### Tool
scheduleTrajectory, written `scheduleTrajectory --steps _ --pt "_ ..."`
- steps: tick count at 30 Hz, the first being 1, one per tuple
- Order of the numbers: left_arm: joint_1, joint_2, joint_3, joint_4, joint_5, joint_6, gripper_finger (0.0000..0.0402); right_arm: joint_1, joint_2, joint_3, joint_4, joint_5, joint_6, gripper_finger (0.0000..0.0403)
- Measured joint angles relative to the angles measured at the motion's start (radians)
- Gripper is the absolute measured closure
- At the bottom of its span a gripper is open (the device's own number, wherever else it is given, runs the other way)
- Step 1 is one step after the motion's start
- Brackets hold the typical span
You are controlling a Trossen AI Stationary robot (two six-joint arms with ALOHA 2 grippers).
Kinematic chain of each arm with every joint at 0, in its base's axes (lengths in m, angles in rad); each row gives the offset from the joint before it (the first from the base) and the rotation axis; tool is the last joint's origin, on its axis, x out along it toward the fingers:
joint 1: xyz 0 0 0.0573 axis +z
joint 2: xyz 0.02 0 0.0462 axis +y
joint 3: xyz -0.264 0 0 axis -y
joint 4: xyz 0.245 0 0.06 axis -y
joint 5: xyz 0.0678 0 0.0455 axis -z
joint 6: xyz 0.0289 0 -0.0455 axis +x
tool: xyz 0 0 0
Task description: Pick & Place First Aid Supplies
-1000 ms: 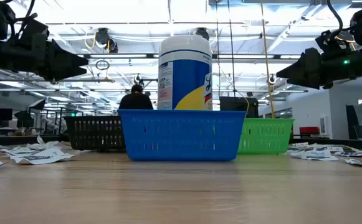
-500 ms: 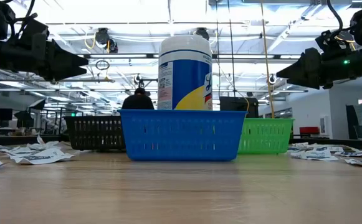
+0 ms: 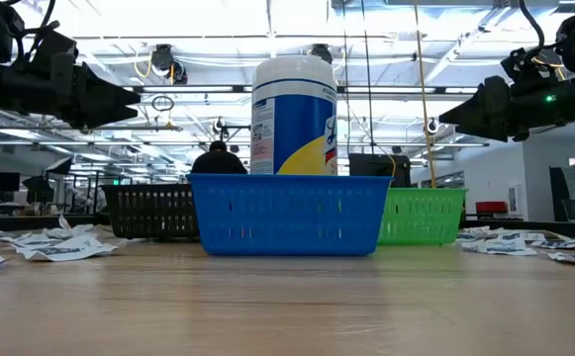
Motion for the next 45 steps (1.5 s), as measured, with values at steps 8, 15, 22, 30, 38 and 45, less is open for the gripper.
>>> scheduleTrajectory --steps 8,15,22,30,38,45 --pt "0.0 0.0 0.0 0.0 0.0 0.0 0.0023 0.0 0.0 0.0 0.0 0.0 0.0 0.0023" --pt "0.0 0.0 0.0 0.0 0.0 0.0 0.0023 0.0 0.0 0.0 0.0 0.0 0.0 0.0023" --pt "0.0 0.0 0.0 0.0 0.0 0.0 0.0023 0.0 0.0 0.0 0.0 0.0 0.0 0.0023" --pt "0.0 0.0 0.0 0.0 0.0 0.0 0.0023 0.0 0.0 0.0 0.0 0.0 0.0 0.0023" --pt "0.0 0.0 0.0 0.01 0.0 0.044 0.0023 0.0 0.0 0.0 0.0 0.0 0.0 0.0023" --pt "0.0 0.0 0.0 0.009 0.0 0.029 0.0023 0.0 0.0 0.0 0.0 0.0 0.0 0.0023"
